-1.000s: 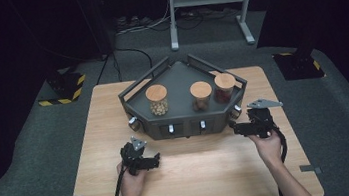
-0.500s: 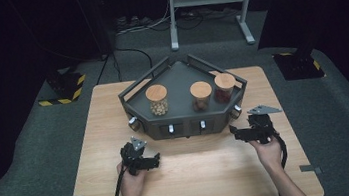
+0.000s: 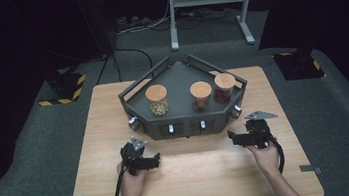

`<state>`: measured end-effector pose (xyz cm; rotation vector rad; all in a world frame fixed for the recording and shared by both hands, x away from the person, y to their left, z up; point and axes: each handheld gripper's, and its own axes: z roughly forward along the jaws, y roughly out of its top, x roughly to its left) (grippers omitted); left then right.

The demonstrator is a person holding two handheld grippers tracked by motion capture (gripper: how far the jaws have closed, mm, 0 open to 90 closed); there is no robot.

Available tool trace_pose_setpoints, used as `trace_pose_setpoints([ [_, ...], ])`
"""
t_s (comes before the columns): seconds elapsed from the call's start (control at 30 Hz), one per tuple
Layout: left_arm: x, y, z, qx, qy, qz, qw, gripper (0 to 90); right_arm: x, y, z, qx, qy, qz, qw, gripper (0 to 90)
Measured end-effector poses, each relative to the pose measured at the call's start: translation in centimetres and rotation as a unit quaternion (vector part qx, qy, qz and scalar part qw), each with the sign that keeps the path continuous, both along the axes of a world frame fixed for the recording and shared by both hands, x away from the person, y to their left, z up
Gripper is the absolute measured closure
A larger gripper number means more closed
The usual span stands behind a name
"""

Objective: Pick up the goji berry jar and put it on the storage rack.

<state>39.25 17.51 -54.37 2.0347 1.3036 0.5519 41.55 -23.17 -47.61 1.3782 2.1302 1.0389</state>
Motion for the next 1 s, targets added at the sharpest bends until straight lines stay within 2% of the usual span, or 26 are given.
trace_pose_setpoints([
  [1.0,0.0,0.0,0.0,0.001,0.001,-0.001,1.0000,3.9,-0.4,0.5,-3.2,-0.018,0.029,-0.003,0.9994,11.6],
])
